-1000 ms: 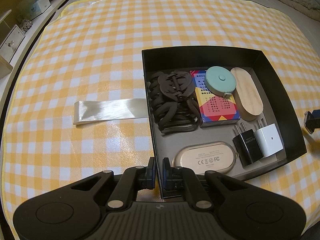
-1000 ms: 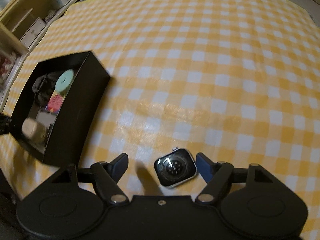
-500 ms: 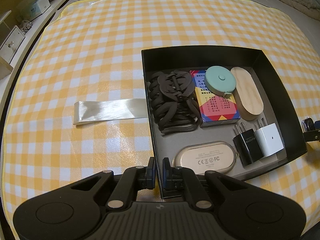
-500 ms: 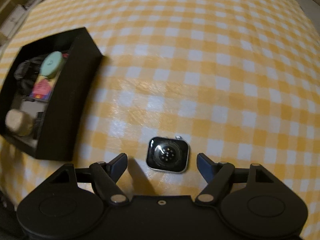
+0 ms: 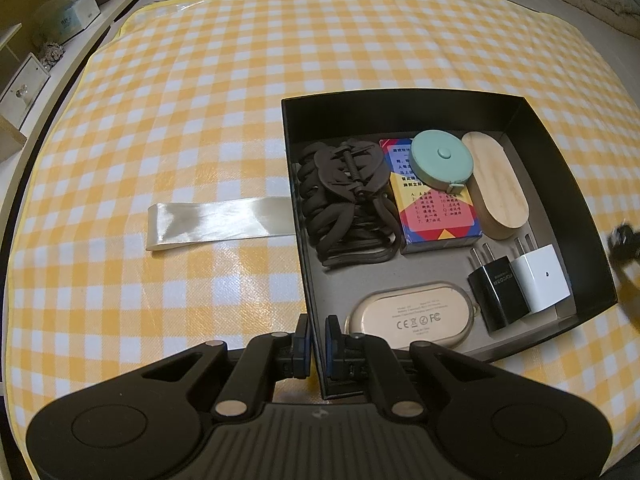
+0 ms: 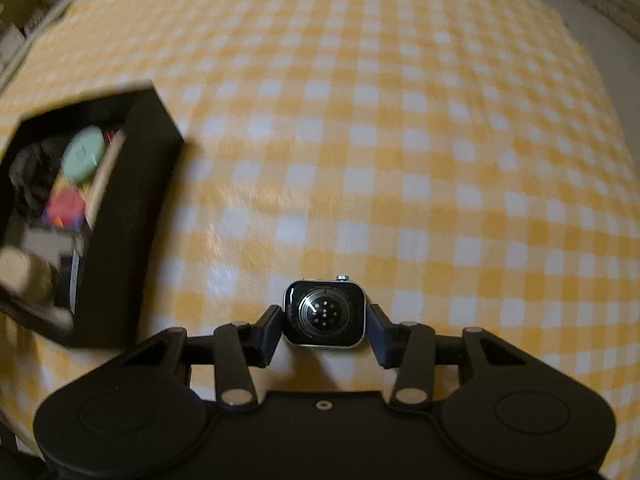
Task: Organize rigid objects
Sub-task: 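Reach the right tool to the black smartwatch and grasp it, then carry the smartwatch with the right tool into the black box and release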
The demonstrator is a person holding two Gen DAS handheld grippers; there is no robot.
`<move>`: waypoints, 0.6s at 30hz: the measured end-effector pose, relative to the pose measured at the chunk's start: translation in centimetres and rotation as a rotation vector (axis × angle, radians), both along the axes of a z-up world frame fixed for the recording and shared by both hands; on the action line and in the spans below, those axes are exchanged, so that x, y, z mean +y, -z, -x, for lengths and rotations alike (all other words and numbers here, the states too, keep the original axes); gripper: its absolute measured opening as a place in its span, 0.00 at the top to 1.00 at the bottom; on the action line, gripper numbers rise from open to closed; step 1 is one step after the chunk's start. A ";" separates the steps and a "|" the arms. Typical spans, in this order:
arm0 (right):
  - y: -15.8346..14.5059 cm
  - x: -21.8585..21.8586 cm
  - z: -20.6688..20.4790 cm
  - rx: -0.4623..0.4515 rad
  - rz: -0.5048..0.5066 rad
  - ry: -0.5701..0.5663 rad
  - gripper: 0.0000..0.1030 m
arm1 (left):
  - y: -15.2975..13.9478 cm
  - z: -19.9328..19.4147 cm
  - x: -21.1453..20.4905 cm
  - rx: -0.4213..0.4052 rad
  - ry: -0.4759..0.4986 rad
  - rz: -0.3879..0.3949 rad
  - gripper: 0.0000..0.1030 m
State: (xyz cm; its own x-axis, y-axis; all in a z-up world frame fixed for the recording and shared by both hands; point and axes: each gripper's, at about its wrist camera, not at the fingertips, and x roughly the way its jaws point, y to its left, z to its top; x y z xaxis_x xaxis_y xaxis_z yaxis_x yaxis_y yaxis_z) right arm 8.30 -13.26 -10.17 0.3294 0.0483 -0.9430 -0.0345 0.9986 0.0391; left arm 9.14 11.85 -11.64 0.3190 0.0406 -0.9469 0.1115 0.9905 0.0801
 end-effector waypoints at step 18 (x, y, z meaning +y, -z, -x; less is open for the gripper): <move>-5.1 11.3 -2.0 -0.045 -0.316 -0.075 0.55 | 0.2 0.0 0.0 -0.003 0.009 -0.002 0.94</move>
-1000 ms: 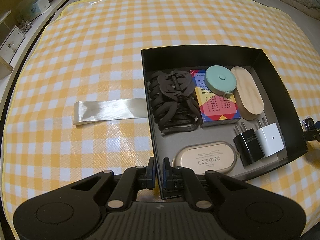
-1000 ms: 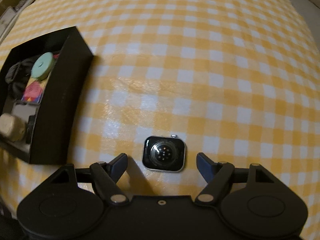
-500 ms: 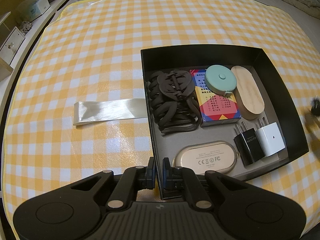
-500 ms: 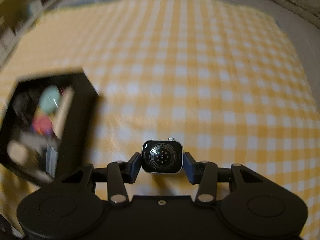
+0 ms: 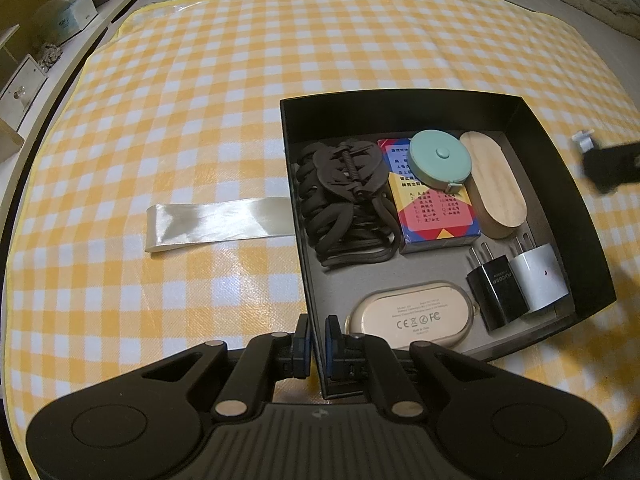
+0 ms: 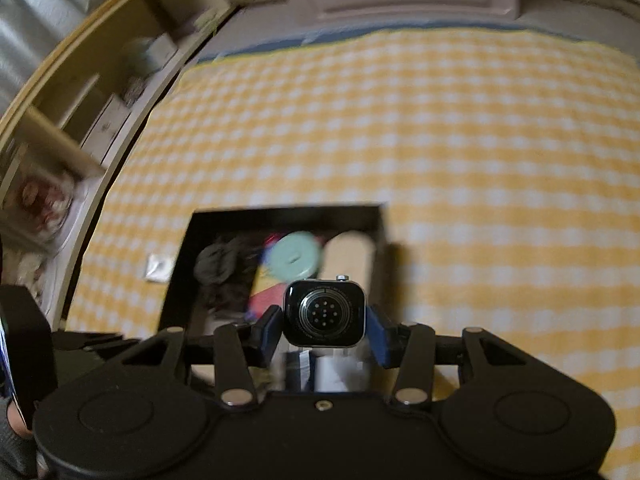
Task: Organize rigid objects
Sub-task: 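Carry the smartwatch with the right tool into the black box and release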
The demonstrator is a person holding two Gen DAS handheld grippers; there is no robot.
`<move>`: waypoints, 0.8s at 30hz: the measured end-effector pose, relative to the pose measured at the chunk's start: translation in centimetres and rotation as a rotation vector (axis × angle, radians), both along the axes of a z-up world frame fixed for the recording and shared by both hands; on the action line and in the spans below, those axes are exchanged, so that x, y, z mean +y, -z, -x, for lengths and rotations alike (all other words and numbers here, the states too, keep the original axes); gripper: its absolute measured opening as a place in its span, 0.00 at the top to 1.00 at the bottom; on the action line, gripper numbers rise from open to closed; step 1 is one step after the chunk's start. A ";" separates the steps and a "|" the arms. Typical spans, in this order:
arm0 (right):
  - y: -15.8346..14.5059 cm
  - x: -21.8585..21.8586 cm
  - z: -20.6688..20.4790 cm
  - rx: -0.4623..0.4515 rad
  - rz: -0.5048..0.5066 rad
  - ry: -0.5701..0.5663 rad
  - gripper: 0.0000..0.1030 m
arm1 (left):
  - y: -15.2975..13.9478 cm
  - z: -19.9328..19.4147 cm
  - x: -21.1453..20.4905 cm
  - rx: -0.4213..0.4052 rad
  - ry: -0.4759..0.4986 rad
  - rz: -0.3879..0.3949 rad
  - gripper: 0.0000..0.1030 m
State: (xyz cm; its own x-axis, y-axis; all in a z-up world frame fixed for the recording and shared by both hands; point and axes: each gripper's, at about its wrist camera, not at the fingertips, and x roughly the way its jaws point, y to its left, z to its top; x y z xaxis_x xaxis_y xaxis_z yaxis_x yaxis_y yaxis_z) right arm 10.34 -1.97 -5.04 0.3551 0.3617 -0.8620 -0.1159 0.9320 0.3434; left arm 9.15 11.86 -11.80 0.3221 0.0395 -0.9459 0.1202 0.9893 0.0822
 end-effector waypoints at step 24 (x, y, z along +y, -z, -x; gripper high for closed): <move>5.4 5.8 -1.8 0.227 -0.041 0.031 0.44 | -0.3 0.3 0.3 0.003 0.020 0.023 0.92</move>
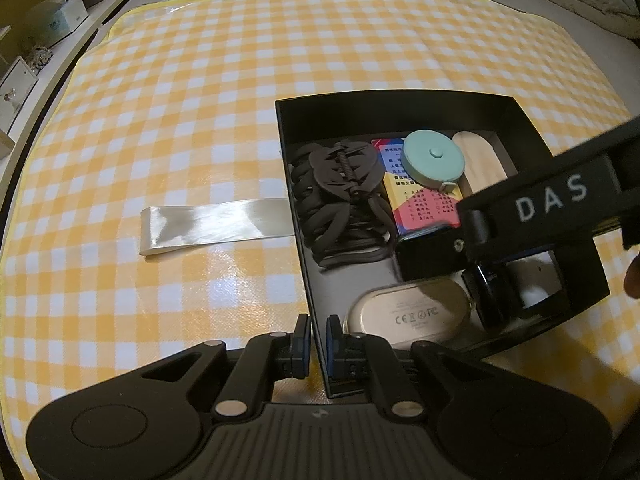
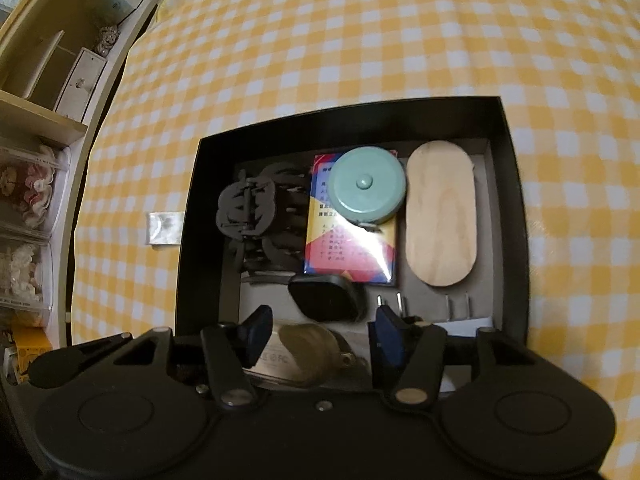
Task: Organize rigid objects
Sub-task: 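Carry the smartwatch with the right tool into the black box and release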
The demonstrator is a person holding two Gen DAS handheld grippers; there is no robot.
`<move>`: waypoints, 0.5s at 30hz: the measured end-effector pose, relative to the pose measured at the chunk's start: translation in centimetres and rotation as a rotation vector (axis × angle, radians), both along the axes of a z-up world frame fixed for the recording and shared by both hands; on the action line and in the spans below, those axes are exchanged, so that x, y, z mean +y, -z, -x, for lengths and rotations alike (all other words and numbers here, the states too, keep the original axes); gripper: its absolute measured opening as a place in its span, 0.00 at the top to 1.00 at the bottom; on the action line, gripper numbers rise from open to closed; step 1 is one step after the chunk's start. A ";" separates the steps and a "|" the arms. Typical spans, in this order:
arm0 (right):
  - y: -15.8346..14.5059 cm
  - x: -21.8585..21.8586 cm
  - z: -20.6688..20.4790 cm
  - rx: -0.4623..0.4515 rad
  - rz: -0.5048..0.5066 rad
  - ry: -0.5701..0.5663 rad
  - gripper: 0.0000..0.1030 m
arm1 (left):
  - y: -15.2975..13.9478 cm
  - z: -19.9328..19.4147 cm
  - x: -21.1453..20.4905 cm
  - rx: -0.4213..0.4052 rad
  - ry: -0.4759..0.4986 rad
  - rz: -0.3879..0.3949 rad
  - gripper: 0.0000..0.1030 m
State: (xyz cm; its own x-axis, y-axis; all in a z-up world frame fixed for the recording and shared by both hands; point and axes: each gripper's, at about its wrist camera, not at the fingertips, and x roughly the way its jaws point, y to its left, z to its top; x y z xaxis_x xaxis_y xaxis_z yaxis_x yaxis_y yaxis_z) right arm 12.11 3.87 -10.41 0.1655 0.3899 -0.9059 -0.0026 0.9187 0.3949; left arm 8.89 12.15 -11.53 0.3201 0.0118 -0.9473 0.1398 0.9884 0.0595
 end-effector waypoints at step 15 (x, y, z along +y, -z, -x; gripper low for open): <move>-1.0 -0.8 0.7 -0.029 0.014 -0.012 0.44 | 0.0 0.0 -0.1 0.001 -0.002 0.001 0.92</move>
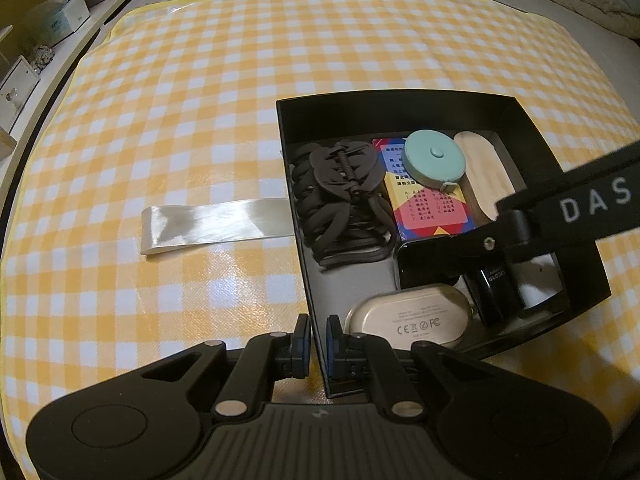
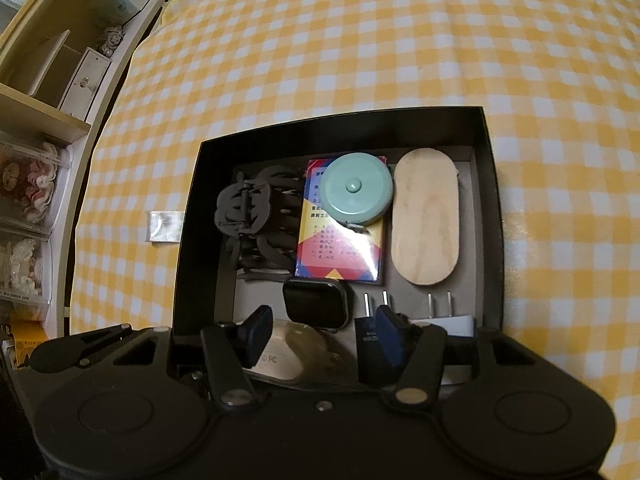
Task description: Organize rigid objects
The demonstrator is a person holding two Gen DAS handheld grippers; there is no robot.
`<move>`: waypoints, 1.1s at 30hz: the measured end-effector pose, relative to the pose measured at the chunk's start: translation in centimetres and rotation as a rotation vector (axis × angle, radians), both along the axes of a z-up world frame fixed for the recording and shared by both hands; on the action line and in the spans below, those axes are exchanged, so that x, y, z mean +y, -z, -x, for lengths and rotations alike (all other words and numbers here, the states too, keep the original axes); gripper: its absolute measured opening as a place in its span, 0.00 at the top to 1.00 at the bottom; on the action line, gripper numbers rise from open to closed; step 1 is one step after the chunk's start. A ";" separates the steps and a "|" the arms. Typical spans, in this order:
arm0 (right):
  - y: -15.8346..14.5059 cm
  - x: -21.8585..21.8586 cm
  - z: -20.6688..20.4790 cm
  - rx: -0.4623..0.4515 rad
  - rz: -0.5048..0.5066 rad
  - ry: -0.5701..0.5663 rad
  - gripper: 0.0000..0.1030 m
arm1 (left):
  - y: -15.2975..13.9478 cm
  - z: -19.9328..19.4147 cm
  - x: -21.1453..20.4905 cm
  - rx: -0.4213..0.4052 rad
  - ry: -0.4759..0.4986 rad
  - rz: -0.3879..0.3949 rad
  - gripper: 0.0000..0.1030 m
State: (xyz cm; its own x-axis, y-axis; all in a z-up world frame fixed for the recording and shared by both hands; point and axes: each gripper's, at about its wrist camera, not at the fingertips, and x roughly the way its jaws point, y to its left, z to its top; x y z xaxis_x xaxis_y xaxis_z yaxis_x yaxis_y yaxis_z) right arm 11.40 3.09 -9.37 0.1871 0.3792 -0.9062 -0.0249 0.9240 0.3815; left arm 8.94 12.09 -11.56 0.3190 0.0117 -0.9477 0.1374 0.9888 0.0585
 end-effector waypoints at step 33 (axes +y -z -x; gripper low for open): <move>-7.7 -6.0 7.9 -0.449 0.163 -0.119 0.00 | -0.3 -0.1 -0.6 -0.018 -0.032 -0.035 0.92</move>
State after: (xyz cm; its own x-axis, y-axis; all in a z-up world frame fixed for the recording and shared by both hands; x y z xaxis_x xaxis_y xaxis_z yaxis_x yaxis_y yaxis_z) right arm 3.52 -2.92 -1.64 0.5365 0.2819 -0.7955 -0.2631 0.9515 0.1597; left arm 9.06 11.44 -11.29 0.3346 0.0551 -0.9407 0.1045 0.9900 0.0951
